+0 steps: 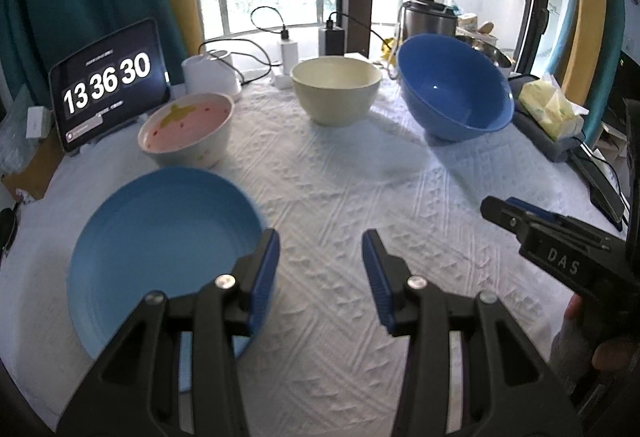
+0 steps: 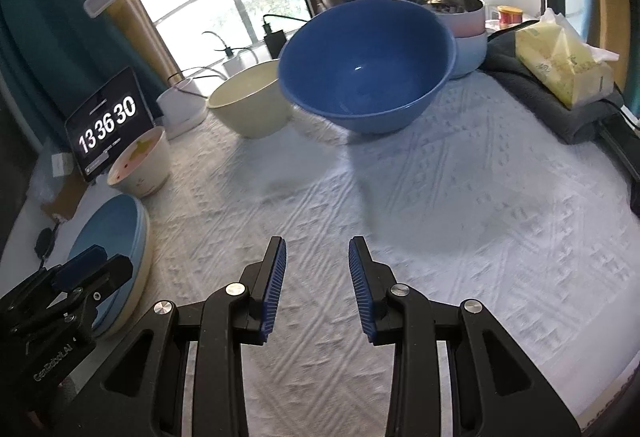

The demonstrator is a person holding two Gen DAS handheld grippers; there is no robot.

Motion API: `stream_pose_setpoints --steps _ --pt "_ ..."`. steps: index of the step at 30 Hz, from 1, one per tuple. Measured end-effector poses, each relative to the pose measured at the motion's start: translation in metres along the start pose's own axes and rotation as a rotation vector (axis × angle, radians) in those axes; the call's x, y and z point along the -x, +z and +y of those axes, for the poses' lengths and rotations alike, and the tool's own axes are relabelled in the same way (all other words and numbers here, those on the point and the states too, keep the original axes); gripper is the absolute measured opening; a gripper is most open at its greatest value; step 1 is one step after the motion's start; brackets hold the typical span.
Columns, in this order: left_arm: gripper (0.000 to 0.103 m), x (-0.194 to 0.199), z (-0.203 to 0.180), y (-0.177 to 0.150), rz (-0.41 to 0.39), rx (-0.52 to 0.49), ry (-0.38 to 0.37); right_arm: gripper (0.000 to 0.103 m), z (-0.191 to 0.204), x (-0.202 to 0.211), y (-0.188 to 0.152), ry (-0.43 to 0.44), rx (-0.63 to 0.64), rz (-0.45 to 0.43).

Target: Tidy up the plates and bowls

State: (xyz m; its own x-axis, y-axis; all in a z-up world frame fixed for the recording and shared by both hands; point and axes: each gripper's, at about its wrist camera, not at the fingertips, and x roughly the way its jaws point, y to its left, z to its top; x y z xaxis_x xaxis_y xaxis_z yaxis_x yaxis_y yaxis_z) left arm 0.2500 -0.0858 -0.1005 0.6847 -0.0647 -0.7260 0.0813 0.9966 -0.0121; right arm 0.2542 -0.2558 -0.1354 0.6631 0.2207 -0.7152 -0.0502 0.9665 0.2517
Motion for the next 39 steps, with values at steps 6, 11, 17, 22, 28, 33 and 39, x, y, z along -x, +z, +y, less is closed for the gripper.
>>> stream_pose_setpoints --steps 6,11,17,22,28,33,39 --pt "0.044 -0.008 -0.013 0.012 -0.006 -0.014 -0.007 0.035 -0.016 -0.002 0.013 -0.012 0.000 -0.014" --pt "0.044 -0.016 -0.023 0.025 -0.020 -0.014 -0.022 0.035 -0.025 -0.003 0.026 -0.018 0.010 -0.024" --pt "0.045 -0.025 -0.033 0.039 -0.030 -0.014 -0.034 0.035 -0.033 -0.006 0.038 -0.027 0.016 -0.034" --pt "0.045 -0.033 -0.042 0.048 -0.035 -0.028 -0.042 0.035 -0.040 -0.010 0.049 -0.029 0.014 -0.045" --pt "0.045 -0.039 -0.051 0.063 -0.063 -0.042 -0.058 0.035 -0.044 -0.013 0.062 -0.040 0.039 -0.058" --pt "0.045 -0.047 -0.058 0.078 -0.083 -0.039 -0.073 0.035 -0.049 -0.015 0.071 -0.050 0.045 -0.070" --pt "0.045 -0.059 -0.063 0.090 -0.098 -0.034 -0.085 0.045 -0.058 -0.020 0.080 -0.060 0.026 -0.082"
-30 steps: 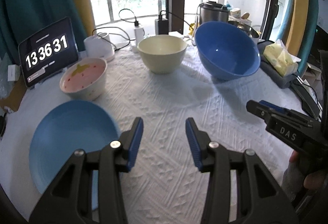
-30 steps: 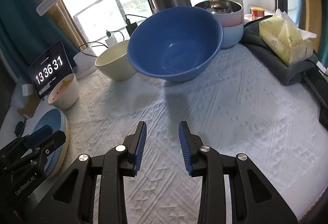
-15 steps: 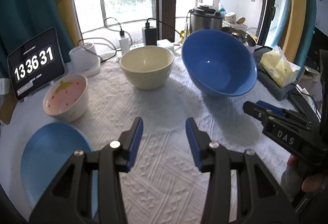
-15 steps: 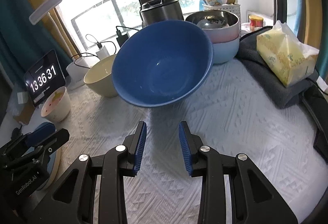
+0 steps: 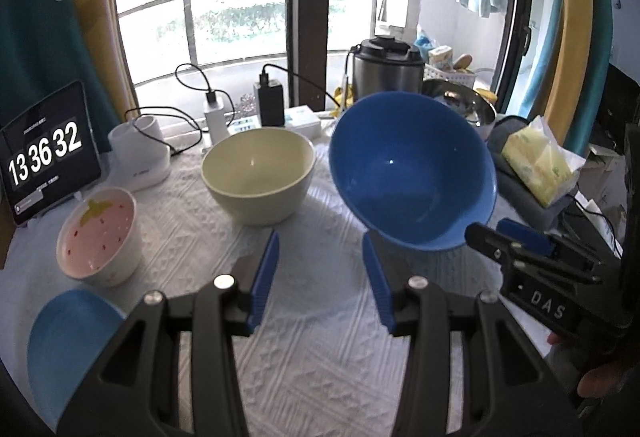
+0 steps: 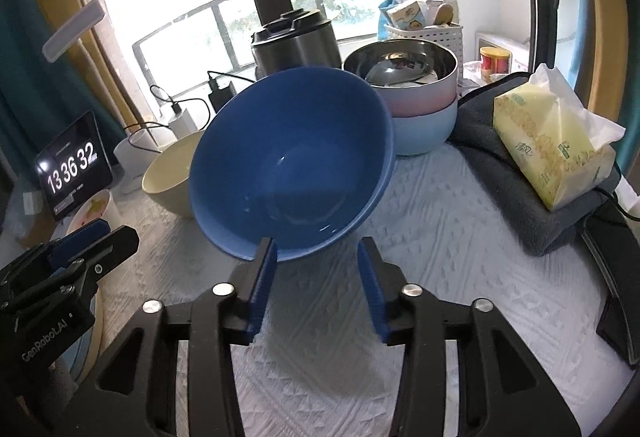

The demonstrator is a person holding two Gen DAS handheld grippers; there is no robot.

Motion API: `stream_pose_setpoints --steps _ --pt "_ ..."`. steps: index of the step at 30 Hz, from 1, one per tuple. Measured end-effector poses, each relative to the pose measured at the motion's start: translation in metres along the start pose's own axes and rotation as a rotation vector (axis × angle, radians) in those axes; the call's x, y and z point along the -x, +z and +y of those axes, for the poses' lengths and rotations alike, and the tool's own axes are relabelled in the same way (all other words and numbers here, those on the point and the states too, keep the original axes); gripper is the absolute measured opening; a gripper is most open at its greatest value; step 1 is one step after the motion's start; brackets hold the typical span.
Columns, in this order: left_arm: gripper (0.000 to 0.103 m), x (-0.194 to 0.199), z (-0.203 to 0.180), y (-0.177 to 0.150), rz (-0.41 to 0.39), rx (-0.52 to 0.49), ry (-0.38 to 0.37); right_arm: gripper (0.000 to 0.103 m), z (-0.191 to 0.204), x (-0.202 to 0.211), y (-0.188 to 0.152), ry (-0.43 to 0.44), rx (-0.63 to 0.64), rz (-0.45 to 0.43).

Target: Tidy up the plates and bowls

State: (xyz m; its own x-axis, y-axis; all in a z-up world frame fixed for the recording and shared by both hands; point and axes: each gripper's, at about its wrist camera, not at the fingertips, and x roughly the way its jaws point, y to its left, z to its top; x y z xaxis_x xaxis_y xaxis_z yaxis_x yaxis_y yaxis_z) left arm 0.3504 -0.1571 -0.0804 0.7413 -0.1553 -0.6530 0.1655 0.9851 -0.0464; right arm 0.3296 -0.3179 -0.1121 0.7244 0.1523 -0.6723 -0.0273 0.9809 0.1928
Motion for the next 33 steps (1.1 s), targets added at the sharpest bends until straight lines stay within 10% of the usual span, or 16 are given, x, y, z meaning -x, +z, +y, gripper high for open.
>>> stream_pose_setpoints --steps 33 --pt "0.047 -0.075 -0.019 0.003 0.075 -0.047 0.035 0.045 -0.019 -0.063 -0.003 -0.061 -0.042 0.106"
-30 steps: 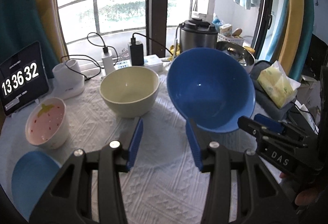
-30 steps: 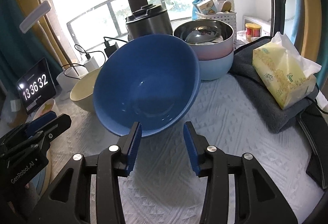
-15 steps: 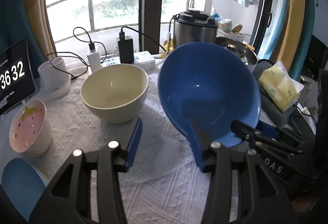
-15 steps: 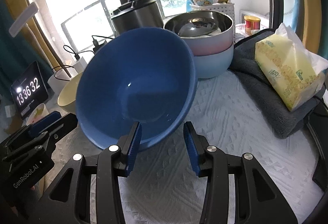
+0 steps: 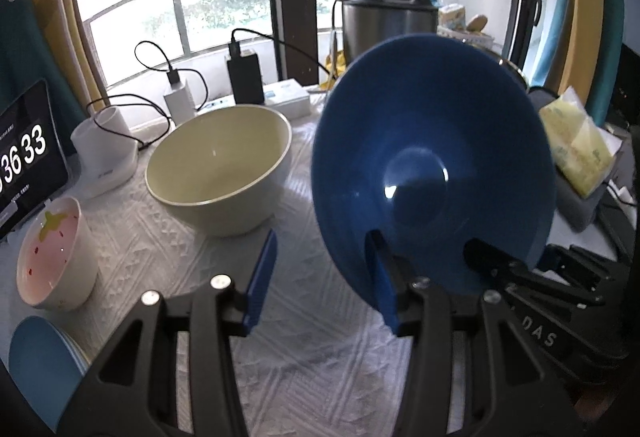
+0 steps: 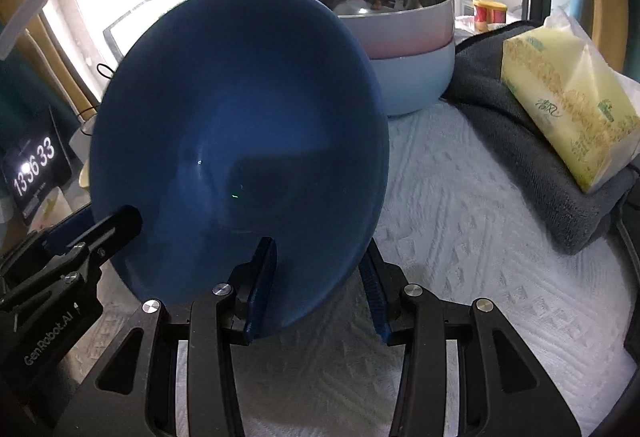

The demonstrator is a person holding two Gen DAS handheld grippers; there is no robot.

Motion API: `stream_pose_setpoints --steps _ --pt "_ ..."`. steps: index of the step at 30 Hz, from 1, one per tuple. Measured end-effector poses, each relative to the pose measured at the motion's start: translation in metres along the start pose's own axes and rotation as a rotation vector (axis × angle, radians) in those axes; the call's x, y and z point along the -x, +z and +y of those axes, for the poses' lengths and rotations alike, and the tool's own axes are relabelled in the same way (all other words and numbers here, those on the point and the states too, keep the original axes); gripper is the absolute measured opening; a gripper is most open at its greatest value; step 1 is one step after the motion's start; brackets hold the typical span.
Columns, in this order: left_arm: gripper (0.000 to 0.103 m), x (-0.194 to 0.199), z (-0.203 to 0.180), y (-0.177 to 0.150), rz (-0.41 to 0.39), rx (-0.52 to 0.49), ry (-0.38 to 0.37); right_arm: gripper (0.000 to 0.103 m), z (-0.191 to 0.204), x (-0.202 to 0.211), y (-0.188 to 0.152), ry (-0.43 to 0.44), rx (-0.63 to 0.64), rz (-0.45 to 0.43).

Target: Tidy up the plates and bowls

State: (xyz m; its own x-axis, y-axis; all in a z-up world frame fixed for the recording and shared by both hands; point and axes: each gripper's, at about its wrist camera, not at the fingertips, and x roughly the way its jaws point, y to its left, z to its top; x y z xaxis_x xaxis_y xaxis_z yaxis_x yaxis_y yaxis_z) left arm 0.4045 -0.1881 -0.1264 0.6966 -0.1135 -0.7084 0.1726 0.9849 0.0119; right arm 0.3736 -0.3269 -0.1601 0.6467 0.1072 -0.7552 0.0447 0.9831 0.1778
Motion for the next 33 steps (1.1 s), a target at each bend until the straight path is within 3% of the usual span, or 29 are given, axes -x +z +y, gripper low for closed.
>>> stream_pose_setpoints --steps 5,7,15,20,33 --pt "0.047 0.001 -0.002 -0.001 -0.050 -0.018 0.014 0.043 0.007 -0.001 -0.002 -0.012 0.033 -0.015" --pt "0.047 0.002 -0.003 -0.002 -0.053 -0.021 0.009 0.033 0.009 -0.001 -0.002 -0.016 0.044 -0.022" --pt "0.039 0.004 -0.007 -0.003 -0.061 -0.036 -0.021 0.019 0.014 0.010 -0.007 0.003 0.074 -0.062" --pt "0.033 0.007 -0.004 -0.004 -0.059 -0.028 -0.028 0.019 0.014 0.016 -0.009 -0.001 0.070 -0.065" --pt "0.033 0.039 0.004 -0.008 -0.099 -0.025 -0.024 0.019 0.019 0.031 -0.005 0.026 0.052 -0.059"
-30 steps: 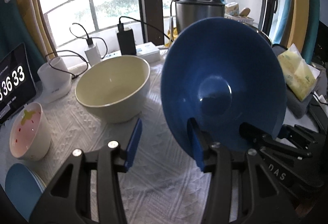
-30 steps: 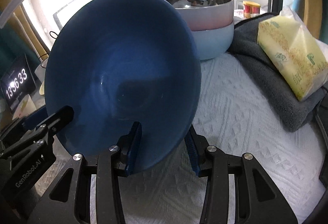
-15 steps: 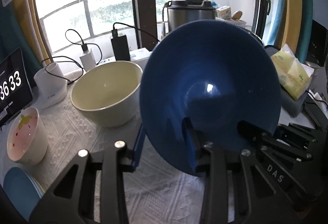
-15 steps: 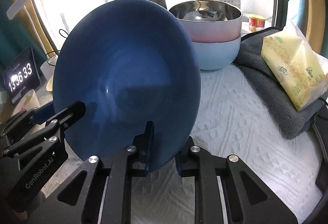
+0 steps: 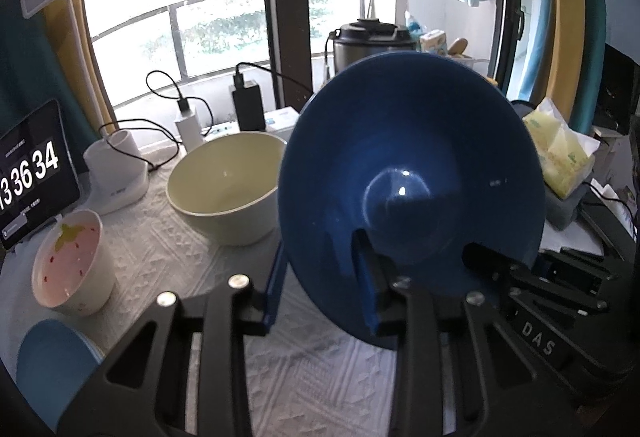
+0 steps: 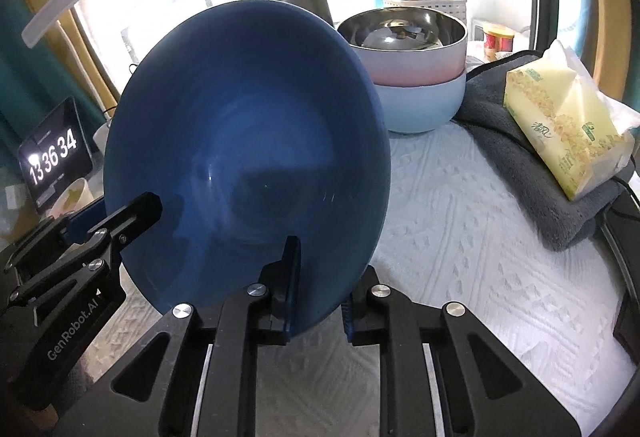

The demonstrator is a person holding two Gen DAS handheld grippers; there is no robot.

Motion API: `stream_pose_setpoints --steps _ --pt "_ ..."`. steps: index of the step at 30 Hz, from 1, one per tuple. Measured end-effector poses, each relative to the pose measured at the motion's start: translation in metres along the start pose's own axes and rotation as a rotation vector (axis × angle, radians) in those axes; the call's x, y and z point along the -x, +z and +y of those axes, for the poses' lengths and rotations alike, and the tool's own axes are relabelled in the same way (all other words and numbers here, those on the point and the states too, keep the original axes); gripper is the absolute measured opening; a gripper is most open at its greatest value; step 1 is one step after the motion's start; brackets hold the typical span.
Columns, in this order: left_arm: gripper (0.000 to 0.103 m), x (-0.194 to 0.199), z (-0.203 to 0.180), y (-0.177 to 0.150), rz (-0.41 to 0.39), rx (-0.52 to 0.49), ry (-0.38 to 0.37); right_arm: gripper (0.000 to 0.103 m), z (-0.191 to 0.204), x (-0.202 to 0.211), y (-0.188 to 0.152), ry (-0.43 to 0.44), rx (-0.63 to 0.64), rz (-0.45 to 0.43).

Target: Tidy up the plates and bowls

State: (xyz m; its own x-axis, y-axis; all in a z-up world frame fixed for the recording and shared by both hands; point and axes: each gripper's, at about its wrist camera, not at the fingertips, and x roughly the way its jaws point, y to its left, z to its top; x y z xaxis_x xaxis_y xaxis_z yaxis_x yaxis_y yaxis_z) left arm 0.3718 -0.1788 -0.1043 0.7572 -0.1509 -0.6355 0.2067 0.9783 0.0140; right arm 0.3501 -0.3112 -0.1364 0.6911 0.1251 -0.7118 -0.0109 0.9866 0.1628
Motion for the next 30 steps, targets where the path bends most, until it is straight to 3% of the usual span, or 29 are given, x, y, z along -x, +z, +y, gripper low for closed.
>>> stream_pose_setpoints --steps 16,30 --pt "0.033 0.047 0.015 -0.014 -0.016 0.018 -0.013 0.019 0.016 0.031 -0.008 0.012 0.000 -0.007" --pt "0.033 0.087 0.036 -0.041 -0.032 0.047 0.003 0.020 0.047 0.059 -0.038 0.038 0.024 -0.004"
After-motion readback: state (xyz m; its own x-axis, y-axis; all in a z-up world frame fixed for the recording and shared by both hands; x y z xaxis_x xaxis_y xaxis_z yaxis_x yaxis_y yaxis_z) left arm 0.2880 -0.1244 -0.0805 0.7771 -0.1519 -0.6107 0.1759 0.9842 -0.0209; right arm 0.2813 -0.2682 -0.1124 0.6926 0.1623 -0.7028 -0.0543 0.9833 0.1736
